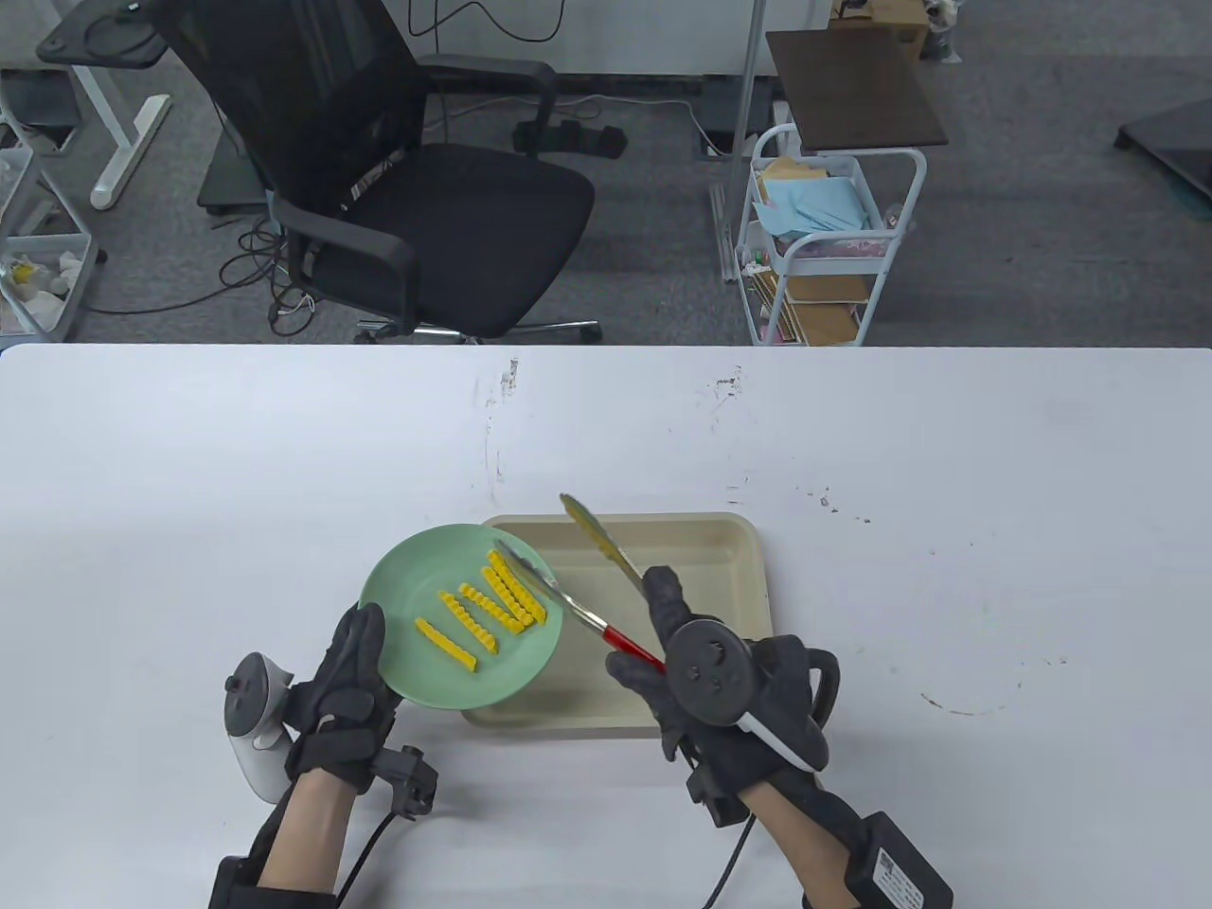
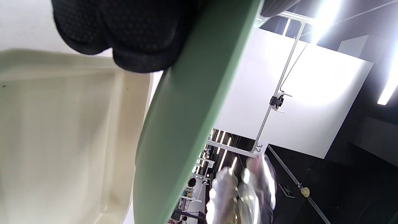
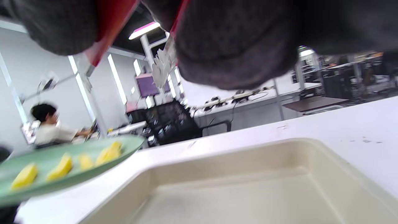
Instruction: Hold plate and receive fries gripped by tongs from baking tray
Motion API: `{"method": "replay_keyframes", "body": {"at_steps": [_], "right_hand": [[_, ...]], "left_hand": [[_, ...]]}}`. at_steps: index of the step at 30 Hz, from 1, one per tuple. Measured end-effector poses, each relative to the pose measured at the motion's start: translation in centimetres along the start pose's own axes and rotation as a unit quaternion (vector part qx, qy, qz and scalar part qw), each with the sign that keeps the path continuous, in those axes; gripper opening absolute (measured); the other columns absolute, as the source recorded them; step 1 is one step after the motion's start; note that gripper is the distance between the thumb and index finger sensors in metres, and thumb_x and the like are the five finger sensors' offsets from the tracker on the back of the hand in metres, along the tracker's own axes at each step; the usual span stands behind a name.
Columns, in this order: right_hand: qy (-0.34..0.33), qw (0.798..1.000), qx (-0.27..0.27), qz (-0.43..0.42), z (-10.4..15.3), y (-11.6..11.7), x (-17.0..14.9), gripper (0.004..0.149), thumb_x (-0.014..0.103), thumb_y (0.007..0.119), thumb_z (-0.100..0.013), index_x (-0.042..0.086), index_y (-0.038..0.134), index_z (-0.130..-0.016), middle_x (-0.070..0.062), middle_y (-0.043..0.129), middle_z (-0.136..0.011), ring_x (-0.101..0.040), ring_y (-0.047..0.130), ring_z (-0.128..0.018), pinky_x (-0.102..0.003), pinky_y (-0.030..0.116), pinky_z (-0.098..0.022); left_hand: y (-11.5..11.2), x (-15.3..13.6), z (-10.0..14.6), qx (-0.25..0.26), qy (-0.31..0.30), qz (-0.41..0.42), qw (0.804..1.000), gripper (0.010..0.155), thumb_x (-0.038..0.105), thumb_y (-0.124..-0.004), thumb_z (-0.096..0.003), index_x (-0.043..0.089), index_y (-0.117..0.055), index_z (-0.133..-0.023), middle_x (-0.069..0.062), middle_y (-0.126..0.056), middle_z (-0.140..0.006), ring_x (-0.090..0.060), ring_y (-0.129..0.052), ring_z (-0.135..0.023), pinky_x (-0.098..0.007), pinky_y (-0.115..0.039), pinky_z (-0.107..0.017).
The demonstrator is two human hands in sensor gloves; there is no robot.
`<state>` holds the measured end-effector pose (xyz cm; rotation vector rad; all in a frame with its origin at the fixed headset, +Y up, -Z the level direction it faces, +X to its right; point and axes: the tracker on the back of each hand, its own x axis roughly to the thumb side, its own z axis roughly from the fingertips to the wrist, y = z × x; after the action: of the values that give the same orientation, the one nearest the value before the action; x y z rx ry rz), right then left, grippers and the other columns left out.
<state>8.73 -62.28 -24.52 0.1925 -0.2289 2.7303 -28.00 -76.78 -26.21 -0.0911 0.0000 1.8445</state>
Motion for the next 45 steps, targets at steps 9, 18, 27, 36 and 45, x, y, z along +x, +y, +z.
{"method": "replay_keyframes", "body": {"at_steps": [9,18,27,36,45], "right_hand": [[0.263,0.962,0.019,0.071,-2.9,-0.9,-13.7,0.083,0.064,0.071,-0.038,0.014,0.049,-0.1,-0.02,0.086,-0.073,-0.02,0.099,-0.02,-0.045,0.085,-0.013],[0.399,0.915,0.04,0.046,-1.9,0.5,-21.5,0.083,0.064,0.071,-0.038,0.015,0.05,-0.1,-0.021,0.085,-0.074,-0.021,0.099,-0.021,-0.045,0.085,-0.014],[0.415,0.904,0.047,0.089,-1.2,2.2,-23.3,0.083,0.065,0.071,-0.037,0.016,0.049,-0.101,-0.02,0.084,-0.075,-0.022,0.099,-0.023,-0.046,0.085,-0.016],[0.379,0.881,0.082,0.269,-1.6,3.8,-22.6,0.081,0.067,0.069,-0.037,0.023,0.049,-0.101,-0.013,0.085,-0.081,-0.036,0.094,-0.058,-0.052,0.082,-0.034],[0.369,0.848,0.141,0.353,-2.1,5.2,-21.9,0.081,0.068,0.068,-0.038,0.02,0.05,-0.101,-0.002,0.089,-0.08,-0.033,0.094,-0.063,-0.052,0.081,-0.037]], "left_hand": [[0.0,0.0,0.0,-0.001,0.0,-0.001,1.0,0.064,0.045,-0.045,-0.0647,0.003,-0.023,-0.109,-0.011,-0.065,-0.091,-0.021,-0.089,-0.046,-0.055,-0.071,-0.052],[0.0,-0.1,0.0,0.0,0.002,0.0,1.0,0.065,0.045,-0.045,-0.0647,0.003,-0.023,-0.109,-0.011,-0.065,-0.091,-0.021,-0.089,-0.046,-0.055,-0.071,-0.052],[0.1,-0.1,0.0,0.002,0.001,-0.001,1.0,0.065,0.045,-0.046,-0.0647,0.002,-0.023,-0.109,-0.011,-0.065,-0.091,-0.022,-0.089,-0.046,-0.055,-0.071,-0.052],[0.1,-0.1,0.0,0.004,0.001,-0.004,1.0,0.065,0.045,-0.046,-0.0646,0.003,-0.024,-0.109,-0.011,-0.066,-0.091,-0.021,-0.089,-0.046,-0.055,-0.072,-0.052],[0.1,0.0,0.0,0.004,0.001,-0.004,1.0,0.065,0.045,-0.046,-0.0646,0.002,-0.023,-0.109,-0.011,-0.065,-0.091,-0.022,-0.089,-0.047,-0.056,-0.071,-0.052]]}}
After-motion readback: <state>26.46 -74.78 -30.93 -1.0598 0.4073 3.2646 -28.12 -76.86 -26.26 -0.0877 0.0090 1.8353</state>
